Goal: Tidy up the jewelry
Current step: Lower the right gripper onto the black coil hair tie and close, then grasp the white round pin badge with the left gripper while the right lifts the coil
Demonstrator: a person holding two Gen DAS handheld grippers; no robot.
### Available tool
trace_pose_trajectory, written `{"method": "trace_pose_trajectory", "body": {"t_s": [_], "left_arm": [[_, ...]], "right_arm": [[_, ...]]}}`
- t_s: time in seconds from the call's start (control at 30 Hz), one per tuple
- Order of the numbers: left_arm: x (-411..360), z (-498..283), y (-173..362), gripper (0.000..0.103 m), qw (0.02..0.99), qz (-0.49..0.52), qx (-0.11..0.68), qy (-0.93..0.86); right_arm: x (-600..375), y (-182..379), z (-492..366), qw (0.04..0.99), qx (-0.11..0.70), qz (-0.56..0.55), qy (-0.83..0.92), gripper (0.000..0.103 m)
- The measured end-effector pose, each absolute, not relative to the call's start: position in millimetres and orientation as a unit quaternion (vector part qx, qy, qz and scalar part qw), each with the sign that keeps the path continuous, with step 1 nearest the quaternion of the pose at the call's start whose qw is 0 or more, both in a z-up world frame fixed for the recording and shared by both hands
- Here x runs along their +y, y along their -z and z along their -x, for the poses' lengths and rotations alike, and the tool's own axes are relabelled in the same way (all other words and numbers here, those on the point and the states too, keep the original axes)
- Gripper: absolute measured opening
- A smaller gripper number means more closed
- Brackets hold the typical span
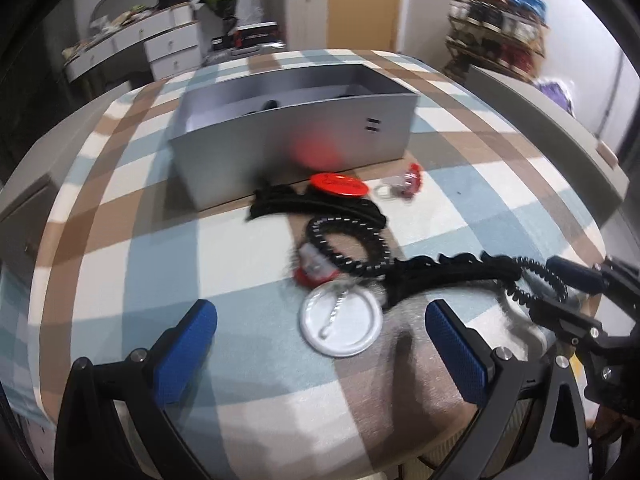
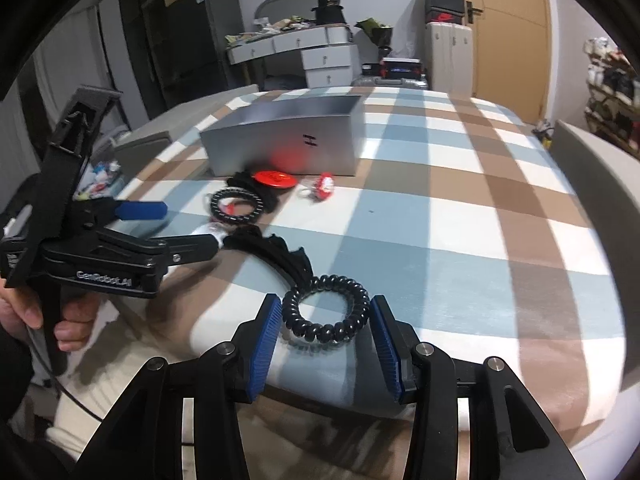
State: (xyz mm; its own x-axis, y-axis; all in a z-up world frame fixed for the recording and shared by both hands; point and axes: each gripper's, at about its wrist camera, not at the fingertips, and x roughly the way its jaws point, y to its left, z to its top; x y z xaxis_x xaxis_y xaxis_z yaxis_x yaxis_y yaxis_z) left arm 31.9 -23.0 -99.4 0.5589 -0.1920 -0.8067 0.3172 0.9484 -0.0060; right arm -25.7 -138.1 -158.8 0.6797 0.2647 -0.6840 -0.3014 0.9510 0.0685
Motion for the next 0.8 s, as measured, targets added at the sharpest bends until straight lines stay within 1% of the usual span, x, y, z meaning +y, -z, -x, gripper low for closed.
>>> {"method": "trace_pose_trajectory", "body": {"t_s": [0.07,0.13,0.27,0.3,0.33,0.37,0.4,0.43,0.8], "left_arm": [[-25.5,-34.0,101.5,0.1,0.875,-0.078,0.453,0.15],[-26.0,-35.3,104.0,0.087,0.87,-0.078,0.461,0.157],[-23.9,-33.9,103.7,0.076,0.87,-0.077,0.46,0.157],[-21.9,-32.9,102.4,0.068,0.872,-0.075,0.458,0.156],[-20.8,-32.3,101.2,0.056,0.873,-0.075,0.456,0.156],[-20.9,-32.5,100.5,0.051,0.874,-0.075,0.455,0.156],[-20.4,-32.5,99.8,0.041,0.874,-0.074,0.454,0.157],[-18.6,-32.0,98.7,0.037,0.874,-0.073,0.454,0.158],[-16.3,-25.5,87.2,0.037,0.882,-0.066,0.436,0.167]], "right_arm": [[-141.4,159.1,27.5,0.918,0.367,0.021,-0.146,0.044],[-144.6,158.4,29.3,0.921,0.364,0.021,-0.139,0.044],[-153.4,156.8,30.2,0.924,0.361,0.011,-0.127,0.044],[-156.6,156.1,30.0,0.925,0.36,0.006,-0.122,0.044],[-159.2,155.6,30.0,0.926,0.359,0.002,-0.119,0.044],[-162.9,154.8,29.8,0.927,0.357,-0.005,-0.116,0.044],[-166.6,153.7,29.5,0.928,0.355,-0.012,-0.11,0.044],[-170.2,152.6,28.9,0.929,0.353,-0.02,-0.106,0.044],[-174.2,132.4,22.0,0.94,0.321,-0.046,-0.108,0.044]]}}
